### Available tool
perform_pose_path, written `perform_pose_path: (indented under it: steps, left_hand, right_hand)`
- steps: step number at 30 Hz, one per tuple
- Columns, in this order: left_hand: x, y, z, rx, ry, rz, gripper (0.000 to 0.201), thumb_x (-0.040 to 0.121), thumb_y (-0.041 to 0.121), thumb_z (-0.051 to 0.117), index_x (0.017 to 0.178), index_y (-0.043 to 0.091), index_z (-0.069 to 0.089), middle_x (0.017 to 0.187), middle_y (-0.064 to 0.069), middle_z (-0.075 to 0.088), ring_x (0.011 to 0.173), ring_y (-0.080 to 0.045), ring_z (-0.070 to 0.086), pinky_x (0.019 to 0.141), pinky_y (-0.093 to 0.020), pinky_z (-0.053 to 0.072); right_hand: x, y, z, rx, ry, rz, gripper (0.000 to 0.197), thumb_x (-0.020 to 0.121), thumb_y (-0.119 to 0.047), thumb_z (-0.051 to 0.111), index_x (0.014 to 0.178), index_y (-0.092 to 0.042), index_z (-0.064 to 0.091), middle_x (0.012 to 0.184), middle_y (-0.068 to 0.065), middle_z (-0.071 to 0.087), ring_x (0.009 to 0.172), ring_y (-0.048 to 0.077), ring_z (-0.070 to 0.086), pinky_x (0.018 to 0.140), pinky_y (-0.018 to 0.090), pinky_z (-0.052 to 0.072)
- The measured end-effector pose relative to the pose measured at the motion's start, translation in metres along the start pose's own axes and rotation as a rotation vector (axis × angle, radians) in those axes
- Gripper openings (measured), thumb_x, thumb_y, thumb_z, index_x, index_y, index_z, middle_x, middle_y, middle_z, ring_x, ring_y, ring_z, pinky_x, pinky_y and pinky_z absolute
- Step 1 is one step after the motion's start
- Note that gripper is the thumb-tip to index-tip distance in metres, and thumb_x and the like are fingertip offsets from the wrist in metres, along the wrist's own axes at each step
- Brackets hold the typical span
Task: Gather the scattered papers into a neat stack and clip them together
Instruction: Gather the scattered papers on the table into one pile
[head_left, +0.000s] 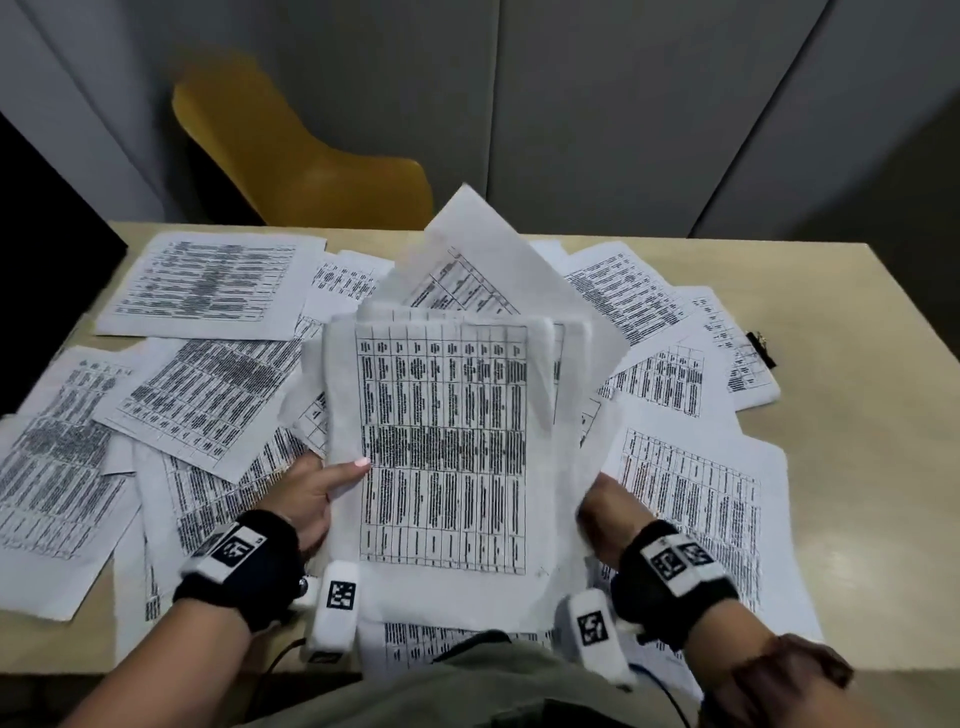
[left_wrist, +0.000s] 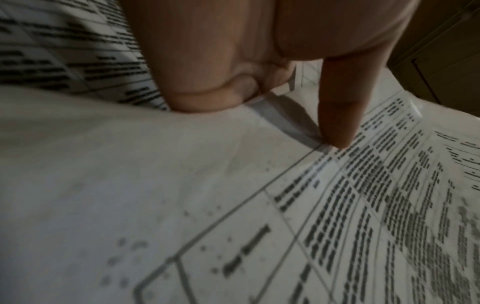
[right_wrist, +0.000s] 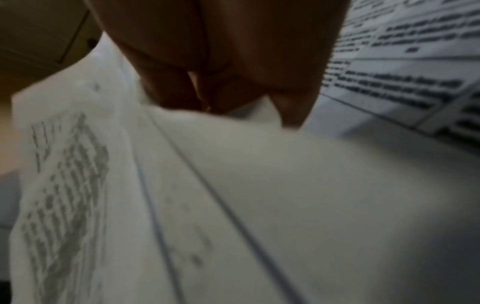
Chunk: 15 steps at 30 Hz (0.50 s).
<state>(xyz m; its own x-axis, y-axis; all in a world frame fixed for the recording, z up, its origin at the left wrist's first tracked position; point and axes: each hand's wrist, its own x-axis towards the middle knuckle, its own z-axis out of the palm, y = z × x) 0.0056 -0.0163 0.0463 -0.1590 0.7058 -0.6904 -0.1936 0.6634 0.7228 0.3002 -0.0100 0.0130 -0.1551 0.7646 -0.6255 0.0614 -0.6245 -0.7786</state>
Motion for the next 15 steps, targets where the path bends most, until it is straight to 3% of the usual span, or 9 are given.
perform_pose_path:
  steps: [2,4,6,8,10,11,13,15]
  left_hand:
    - [-0.006,0.001,0.009,0.064,-0.007,0.02,0.027,0.078,0.012,0.064,0.09,0.004,0.041,0.092,-0.014,0.052,0.087,-0.029,0.055,0.082,-0.046,0.045]
    - [-0.007,-0.001,0.013,0.155,0.018,0.061,0.018,0.086,0.013,0.06,0.084,0.008,0.043,0.082,-0.009,0.049,0.078,-0.025,0.052,0.072,-0.038,0.044]
    - [-0.007,-0.001,0.014,0.23,0.06,0.091,0.019,0.089,0.016,0.057,0.08,0.008,0.043,0.075,-0.008,0.048,0.071,-0.023,0.05,0.066,-0.033,0.04]
    - [0.0,-0.003,0.008,0.327,0.103,0.107,0.025,0.09,0.023,0.057,0.081,0.006,0.041,0.074,-0.007,0.044,0.064,-0.019,0.043,0.059,-0.03,0.037]
    - [0.006,-0.004,0.0,0.393,0.14,0.09,0.029,0.09,0.029,0.057,0.082,0.007,0.039,0.075,-0.008,0.038,0.063,-0.018,0.038,0.061,-0.03,0.036]
    - [0.008,-0.004,-0.002,0.412,0.161,0.103,0.029,0.09,0.029,0.057,0.081,0.009,0.039,0.074,-0.008,0.037,0.063,-0.019,0.037,0.062,-0.031,0.035]
    - [0.013,-0.006,-0.004,0.4,0.171,0.106,0.026,0.09,0.028,0.057,0.08,0.01,0.042,0.072,-0.008,0.038,0.063,-0.02,0.039,0.062,-0.031,0.036]
    - [0.011,-0.004,-0.004,0.375,0.173,0.118,0.027,0.089,0.032,0.057,0.083,0.01,0.044,0.073,-0.008,0.041,0.062,-0.021,0.042,0.059,-0.03,0.039]
  right_hand:
    - [-0.002,-0.002,0.005,-0.044,-0.015,-0.001,0.014,0.071,-0.003,0.061,0.082,-0.007,0.066,0.081,0.014,0.067,0.072,0.026,0.066,0.077,0.047,0.054]
    - [-0.007,-0.007,0.003,0.05,0.005,-0.013,0.022,0.081,0.01,0.051,0.087,-0.007,0.062,0.083,0.012,0.066,0.071,0.024,0.065,0.074,0.041,0.056]
    - [-0.014,-0.012,-0.007,-0.033,0.157,-0.114,0.024,0.086,0.007,0.05,0.092,-0.014,0.06,0.091,0.007,0.067,0.08,0.022,0.065,0.08,0.039,0.057]
    - [-0.014,-0.01,-0.027,-0.357,0.424,-0.188,0.022,0.086,-0.005,0.054,0.101,-0.021,0.059,0.111,0.009,0.063,0.098,0.025,0.06,0.092,0.042,0.05]
    - [-0.014,-0.003,-0.049,-0.767,0.618,-0.072,0.039,0.084,-0.019,0.058,0.122,-0.023,0.053,0.136,0.017,0.045,0.122,0.032,0.046,0.106,0.045,0.036]
    - [-0.015,0.0,-0.057,-0.91,0.642,0.045,0.049,0.084,-0.027,0.058,0.131,-0.024,0.044,0.146,0.018,0.033,0.132,0.035,0.033,0.111,0.048,0.028]
    - [-0.019,0.002,-0.061,-0.987,0.564,0.233,0.063,0.086,-0.041,0.053,0.142,-0.029,0.025,0.155,0.016,0.009,0.141,0.038,0.01,0.114,0.056,0.016]
    - [-0.018,0.002,-0.05,-0.974,0.47,0.254,0.068,0.088,-0.043,0.048,0.146,-0.032,0.013,0.157,0.014,-0.007,0.143,0.039,-0.003,0.114,0.058,0.01]
